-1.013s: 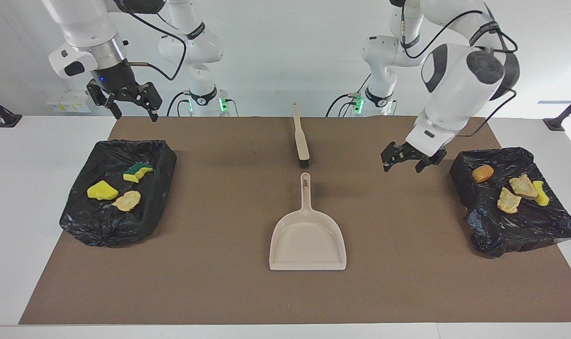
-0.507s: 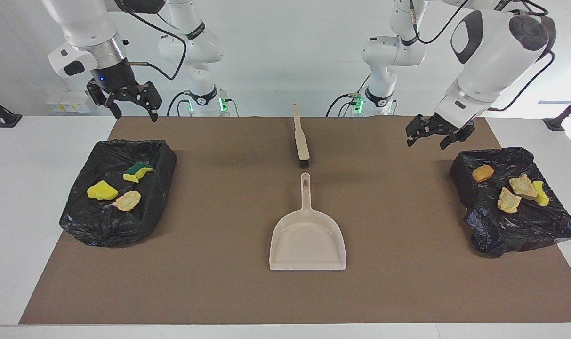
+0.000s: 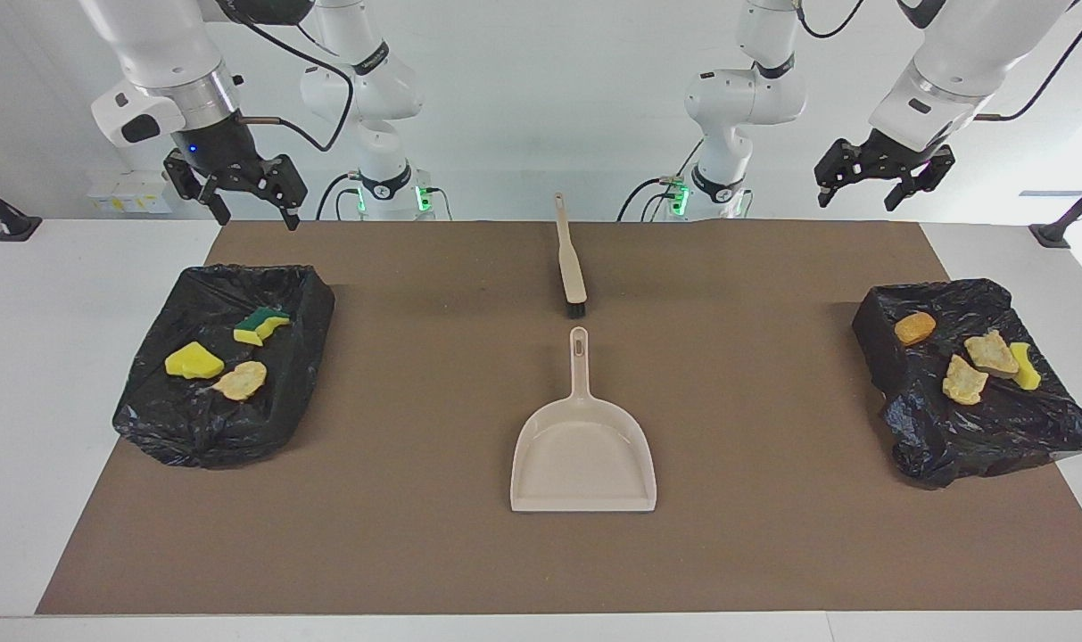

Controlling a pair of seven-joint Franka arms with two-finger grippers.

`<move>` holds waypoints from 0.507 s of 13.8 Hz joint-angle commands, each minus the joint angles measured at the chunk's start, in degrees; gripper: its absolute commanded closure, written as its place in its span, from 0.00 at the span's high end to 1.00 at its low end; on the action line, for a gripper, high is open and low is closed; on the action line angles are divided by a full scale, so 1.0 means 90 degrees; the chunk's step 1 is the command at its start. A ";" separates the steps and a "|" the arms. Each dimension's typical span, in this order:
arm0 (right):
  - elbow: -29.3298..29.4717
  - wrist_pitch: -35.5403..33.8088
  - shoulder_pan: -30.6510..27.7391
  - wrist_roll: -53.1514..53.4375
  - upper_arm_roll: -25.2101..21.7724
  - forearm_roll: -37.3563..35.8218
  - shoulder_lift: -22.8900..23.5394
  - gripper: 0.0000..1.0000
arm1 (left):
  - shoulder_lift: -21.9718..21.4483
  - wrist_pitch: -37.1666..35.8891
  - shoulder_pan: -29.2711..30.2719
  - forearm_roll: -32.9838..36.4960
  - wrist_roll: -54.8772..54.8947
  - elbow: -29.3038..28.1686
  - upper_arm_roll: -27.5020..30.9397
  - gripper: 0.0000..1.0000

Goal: Sweep and dump trash in bin

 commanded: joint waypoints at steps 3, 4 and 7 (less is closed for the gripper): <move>0.0052 -0.0013 -0.0025 0.0143 0.0009 0.0090 0.0006 1.00 | -0.0165 0.0415 0.0155 0.0057 0.0028 -0.0232 -0.0012 1.00; 0.0052 -0.0013 -0.0025 0.0143 0.0009 0.0090 0.0006 1.00 | -0.0155 0.0435 0.0223 0.0047 0.0028 -0.0213 -0.0012 1.00; 0.0052 -0.0013 -0.0025 0.0143 0.0009 0.0090 0.0006 1.00 | -0.0135 0.0465 0.0233 0.0037 0.0038 -0.0183 -0.0012 1.00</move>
